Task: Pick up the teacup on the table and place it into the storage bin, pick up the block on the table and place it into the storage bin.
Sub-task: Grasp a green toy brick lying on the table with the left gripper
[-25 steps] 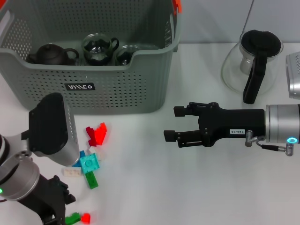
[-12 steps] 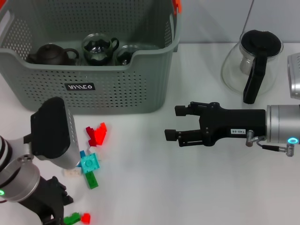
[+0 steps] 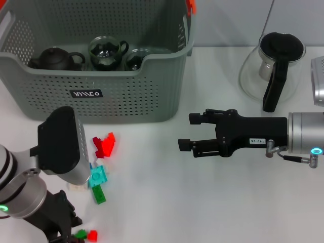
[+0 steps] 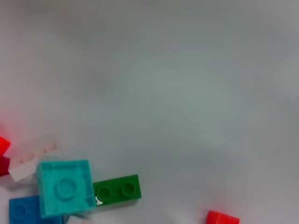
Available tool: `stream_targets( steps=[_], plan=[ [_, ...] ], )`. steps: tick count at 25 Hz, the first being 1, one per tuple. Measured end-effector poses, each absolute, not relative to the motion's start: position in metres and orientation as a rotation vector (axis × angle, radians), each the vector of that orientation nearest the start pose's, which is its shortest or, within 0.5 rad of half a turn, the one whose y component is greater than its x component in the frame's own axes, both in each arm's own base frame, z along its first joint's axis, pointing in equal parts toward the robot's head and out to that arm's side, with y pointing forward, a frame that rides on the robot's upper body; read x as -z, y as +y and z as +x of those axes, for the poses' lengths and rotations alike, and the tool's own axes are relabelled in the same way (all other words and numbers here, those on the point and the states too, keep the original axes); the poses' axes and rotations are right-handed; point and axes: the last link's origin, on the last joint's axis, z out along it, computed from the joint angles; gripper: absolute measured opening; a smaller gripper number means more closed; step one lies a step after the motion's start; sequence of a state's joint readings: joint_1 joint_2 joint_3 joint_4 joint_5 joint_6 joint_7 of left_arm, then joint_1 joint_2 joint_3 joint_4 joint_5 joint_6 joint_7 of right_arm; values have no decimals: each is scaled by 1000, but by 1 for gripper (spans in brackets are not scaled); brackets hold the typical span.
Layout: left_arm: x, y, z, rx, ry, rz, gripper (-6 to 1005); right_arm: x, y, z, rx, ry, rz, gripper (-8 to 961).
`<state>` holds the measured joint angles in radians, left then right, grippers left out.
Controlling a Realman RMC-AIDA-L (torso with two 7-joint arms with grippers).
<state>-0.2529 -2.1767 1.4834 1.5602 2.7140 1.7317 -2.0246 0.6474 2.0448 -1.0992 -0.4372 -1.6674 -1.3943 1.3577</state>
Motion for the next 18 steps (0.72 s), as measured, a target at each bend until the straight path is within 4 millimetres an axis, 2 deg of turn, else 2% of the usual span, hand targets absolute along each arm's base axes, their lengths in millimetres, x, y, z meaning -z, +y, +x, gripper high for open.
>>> stream_targets(
  steps=[6,18],
  plan=[
    [17,258,-238,-814,-473,-2920,394,53,345,219,-745,609,-2866,914],
    [20,258,-241,-812,-470,-2920,341,53,345,219,-746,611,-2865,915]
  ],
)
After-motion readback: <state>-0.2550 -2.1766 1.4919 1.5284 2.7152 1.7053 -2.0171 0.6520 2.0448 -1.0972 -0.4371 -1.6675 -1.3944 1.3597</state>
